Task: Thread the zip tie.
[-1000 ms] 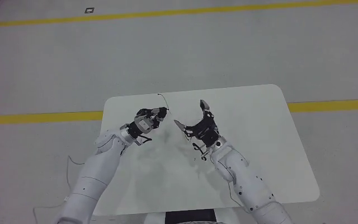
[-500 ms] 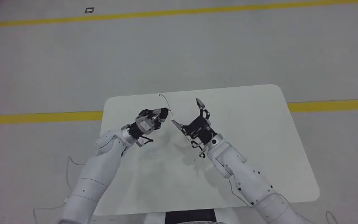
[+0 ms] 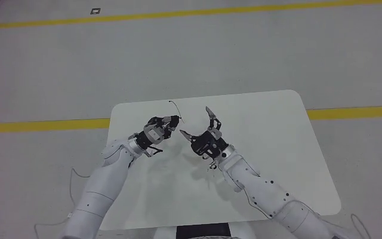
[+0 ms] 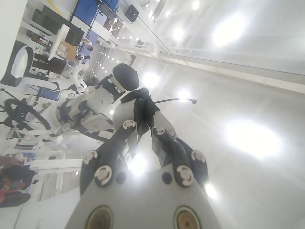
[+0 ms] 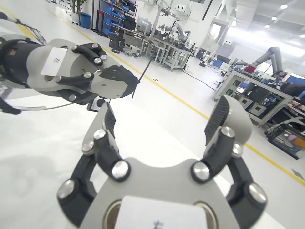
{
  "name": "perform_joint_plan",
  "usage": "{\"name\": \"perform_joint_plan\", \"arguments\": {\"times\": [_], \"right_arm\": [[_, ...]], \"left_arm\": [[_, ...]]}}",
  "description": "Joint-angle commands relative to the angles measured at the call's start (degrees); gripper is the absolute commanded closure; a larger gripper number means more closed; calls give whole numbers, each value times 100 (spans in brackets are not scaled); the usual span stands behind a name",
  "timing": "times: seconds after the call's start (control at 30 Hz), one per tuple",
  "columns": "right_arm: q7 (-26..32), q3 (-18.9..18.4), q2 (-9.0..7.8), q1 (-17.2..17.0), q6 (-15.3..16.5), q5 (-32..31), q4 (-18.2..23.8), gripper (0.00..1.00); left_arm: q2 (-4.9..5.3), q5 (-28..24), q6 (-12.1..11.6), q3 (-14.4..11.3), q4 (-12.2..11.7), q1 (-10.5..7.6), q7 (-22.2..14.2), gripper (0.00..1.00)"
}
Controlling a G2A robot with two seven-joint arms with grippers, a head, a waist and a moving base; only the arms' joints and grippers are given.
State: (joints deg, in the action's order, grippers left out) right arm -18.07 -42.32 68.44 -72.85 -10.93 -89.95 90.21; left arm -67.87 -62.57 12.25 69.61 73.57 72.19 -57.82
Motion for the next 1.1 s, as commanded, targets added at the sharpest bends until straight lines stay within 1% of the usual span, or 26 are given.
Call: {"name": "perform_joint_plan", "arguments": {"times": [0.0, 0.07, 0.1, 0.13, 0.17, 0.23, 0.37, 0.63, 0.8, 0.93, 1.07], "right_arm": [[-36, 5, -7, 10, 52, 0, -4, 0], [-77, 17, -14, 25, 89, 0, -19, 0], [-80, 38, -23, 49, 88, 0, -33, 18], [-78, 60, -29, 65, 83, 0, -39, 47], [-76, 80, -33, 79, 76, 0, -43, 55], [-58, 134, -46, 123, 59, 0, -64, 65], [-23, 225, -65, 194, 7, 0, -96, 70], [21, 341, -91, 269, -48, 0, -91, 70], [16, 430, -113, 319, -66, 0, -94, 74], [-15, 507, -126, 359, -64, 0, -116, 74], [-52, 599, -143, 418, -91, 0, -133, 79]], "left_arm": [[0, 0, 0, 0, 0, 0, 0, 100], [0, 0, 0, 0, 0, 0, 0, 100], [0, 0, 0, 0, 0, 0, 0, 100], [0, 0, 0, 0, 0, 0, 0, 100], [0, 0, 0, 0, 0, 0, 0, 100], [0, 0, 0, 0, 0, 0, 0, 100], [0, 0, 0, 0, 0, 0, 0, 100], [0, 0, 0, 0, 0, 0, 0, 100], [0, 0, 0, 0, 0, 0, 0, 100], [0, 0, 0, 0, 0, 0, 0, 100], [0, 0, 0, 0, 0, 0, 0, 100]]}}
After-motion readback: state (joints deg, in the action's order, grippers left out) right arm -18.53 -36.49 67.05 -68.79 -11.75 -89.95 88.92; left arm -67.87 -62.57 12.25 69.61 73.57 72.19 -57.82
